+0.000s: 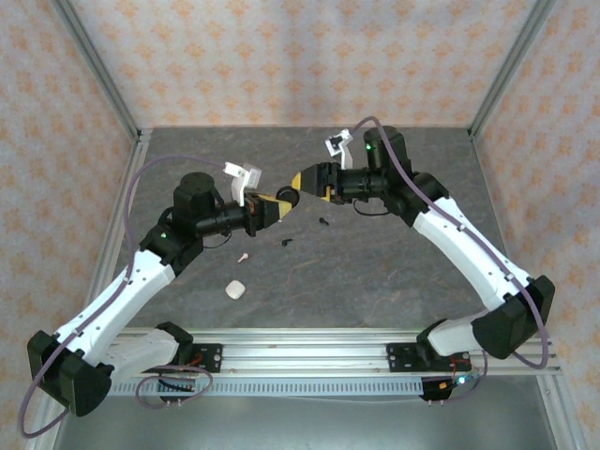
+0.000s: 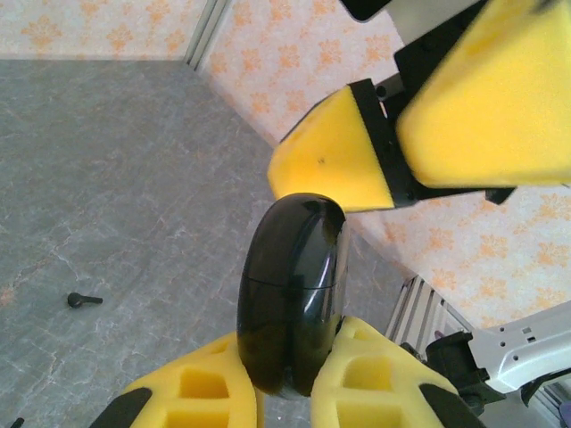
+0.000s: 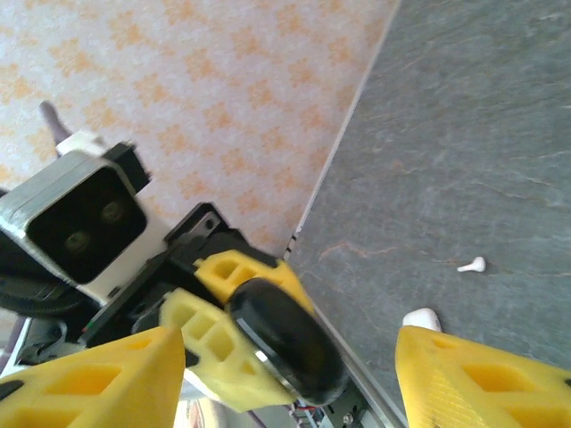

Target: Insert wireless bluetooth earbuds into charging case

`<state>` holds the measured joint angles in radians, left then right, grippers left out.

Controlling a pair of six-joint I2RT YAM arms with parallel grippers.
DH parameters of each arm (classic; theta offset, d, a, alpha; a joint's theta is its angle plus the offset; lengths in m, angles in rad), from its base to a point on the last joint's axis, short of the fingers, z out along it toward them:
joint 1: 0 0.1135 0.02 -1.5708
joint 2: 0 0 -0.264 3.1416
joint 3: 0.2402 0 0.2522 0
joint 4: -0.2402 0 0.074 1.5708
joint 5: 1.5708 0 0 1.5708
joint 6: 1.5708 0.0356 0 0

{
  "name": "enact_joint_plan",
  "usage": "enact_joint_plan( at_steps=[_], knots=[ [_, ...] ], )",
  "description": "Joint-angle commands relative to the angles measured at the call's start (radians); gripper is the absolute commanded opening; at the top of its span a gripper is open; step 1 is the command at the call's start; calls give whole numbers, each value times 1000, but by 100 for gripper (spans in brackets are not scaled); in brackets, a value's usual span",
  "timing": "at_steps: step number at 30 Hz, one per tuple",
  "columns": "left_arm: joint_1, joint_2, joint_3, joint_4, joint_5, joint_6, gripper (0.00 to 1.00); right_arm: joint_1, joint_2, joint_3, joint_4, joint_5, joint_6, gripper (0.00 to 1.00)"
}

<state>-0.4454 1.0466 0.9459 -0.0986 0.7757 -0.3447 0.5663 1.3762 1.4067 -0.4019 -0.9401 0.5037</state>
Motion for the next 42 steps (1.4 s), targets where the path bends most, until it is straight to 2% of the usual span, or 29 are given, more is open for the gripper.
enact_joint_plan(
  at_steps=[1, 10, 21, 28, 33, 42],
  knots=[
    [-4, -25, -8, 60, -3, -21, 0, 17, -2, -12, 35, -24, -18, 63],
    [-4, -46, -16, 108, 36, -35, 0, 20, 53, 8, 18, -20, -50, 49],
    [-4, -90, -33, 163, 34, -55, 0, 16, 117, -21, 25, 21, -27, 46],
    [-4, -116, -35, 112, 18, -34, 0, 15, 139, -51, 119, -1, 52, 46],
    [-1, -126, -37, 74, -13, -4, 0, 16, 137, -32, 75, -1, 32, 46],
    [2, -161, -43, -91, -128, 116, 0, -37, 98, -17, -14, 70, 71, 54]
  ],
)
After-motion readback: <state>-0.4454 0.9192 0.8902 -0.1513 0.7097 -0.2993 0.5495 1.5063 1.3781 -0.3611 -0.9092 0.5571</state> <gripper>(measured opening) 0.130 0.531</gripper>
